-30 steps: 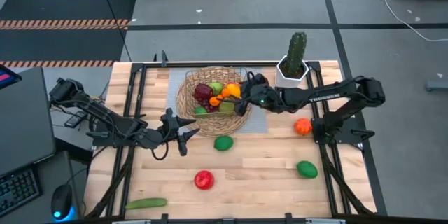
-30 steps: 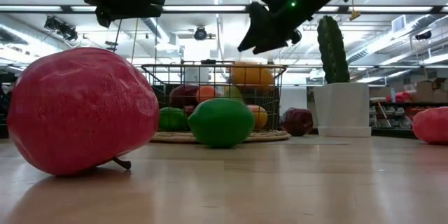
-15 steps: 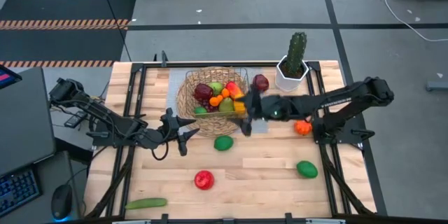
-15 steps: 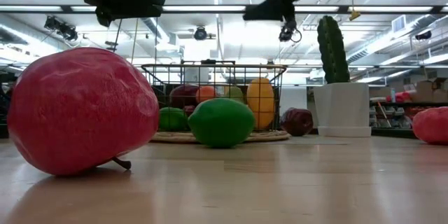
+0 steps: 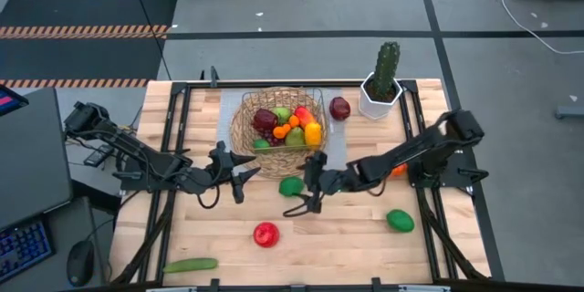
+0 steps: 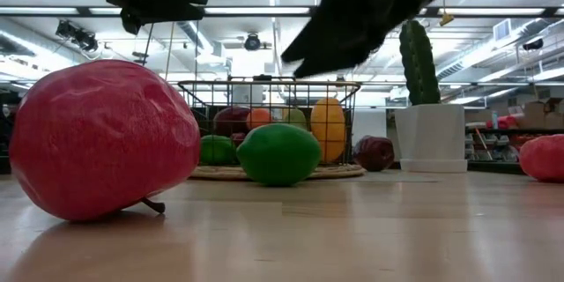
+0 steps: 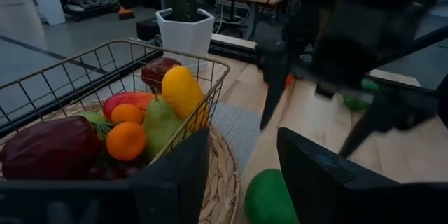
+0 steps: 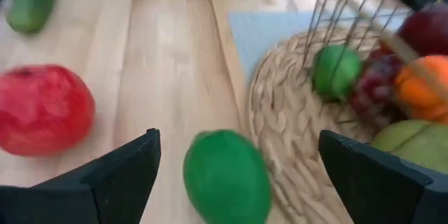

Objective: Build produce basket
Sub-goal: Put the left green lime into the gold wire basket, then put the red apple into the gold wire basket

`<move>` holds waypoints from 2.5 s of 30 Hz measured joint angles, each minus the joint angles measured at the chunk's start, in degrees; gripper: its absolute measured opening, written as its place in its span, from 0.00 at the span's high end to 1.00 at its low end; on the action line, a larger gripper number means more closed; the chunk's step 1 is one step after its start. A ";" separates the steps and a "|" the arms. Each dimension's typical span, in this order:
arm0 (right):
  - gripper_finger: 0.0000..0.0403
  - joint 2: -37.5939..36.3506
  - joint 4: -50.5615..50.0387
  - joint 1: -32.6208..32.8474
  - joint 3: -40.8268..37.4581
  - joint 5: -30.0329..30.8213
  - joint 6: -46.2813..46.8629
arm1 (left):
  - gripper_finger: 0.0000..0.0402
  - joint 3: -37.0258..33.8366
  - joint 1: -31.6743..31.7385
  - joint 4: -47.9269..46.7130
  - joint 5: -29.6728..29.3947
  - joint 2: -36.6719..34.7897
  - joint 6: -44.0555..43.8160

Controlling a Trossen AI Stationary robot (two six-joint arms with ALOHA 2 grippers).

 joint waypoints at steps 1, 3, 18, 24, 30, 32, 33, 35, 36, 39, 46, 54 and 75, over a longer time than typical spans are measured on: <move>0.03 1.52 2.27 0.05 0.00 -0.33 -0.57 | 0.57 0.00 -0.01 0.07 0.01 0.00 0.00; 0.03 4.09 5.73 0.13 0.00 -1.32 -1.33 | 0.56 0.00 -0.01 0.08 0.01 0.00 0.00; 0.03 15.02 11.20 -1.53 0.00 -3.28 -3.04 | 0.56 0.00 0.01 0.13 0.07 0.00 0.59; 0.05 17.24 12.03 -2.08 -0.02 -2.75 -2.82 | 0.57 0.00 0.03 0.12 0.09 0.00 0.58; 0.15 16.75 12.53 -1.84 0.00 -0.60 -2.81 | 0.57 0.00 0.03 0.09 0.08 0.00 0.57; 0.19 16.43 13.38 -1.59 0.04 0.22 -2.87 | 0.56 0.00 0.04 0.02 0.08 0.00 0.57; 0.21 16.23 13.04 -1.39 0.03 0.44 -2.95 | 0.56 0.00 0.04 0.05 0.09 0.00 0.58; 0.25 16.18 13.10 -1.08 0.02 1.05 -2.97 | 0.56 0.00 0.02 0.04 0.07 0.00 0.57; 0.27 15.95 12.94 -0.91 0.02 1.39 -2.97 | 0.56 0.00 0.03 0.02 0.07 0.00 0.57; 0.28 14.02 12.93 -0.43 0.00 1.69 -3.04 | 0.57 0.00 0.04 -0.02 0.07 0.00 0.57; 0.24 2.13 12.86 -0.16 0.05 8.66 -11.77 | 0.57 0.00 0.02 -0.09 0.05 0.00 0.55; 0.24 -9.98 10.17 -7.69 0.11 14.91 -20.92 | 0.57 0.00 0.01 0.07 0.05 0.00 0.55; 0.02 -11.84 -3.23 -17.98 0.09 14.26 -12.91 | 0.57 0.00 0.04 0.31 0.05 0.00 0.56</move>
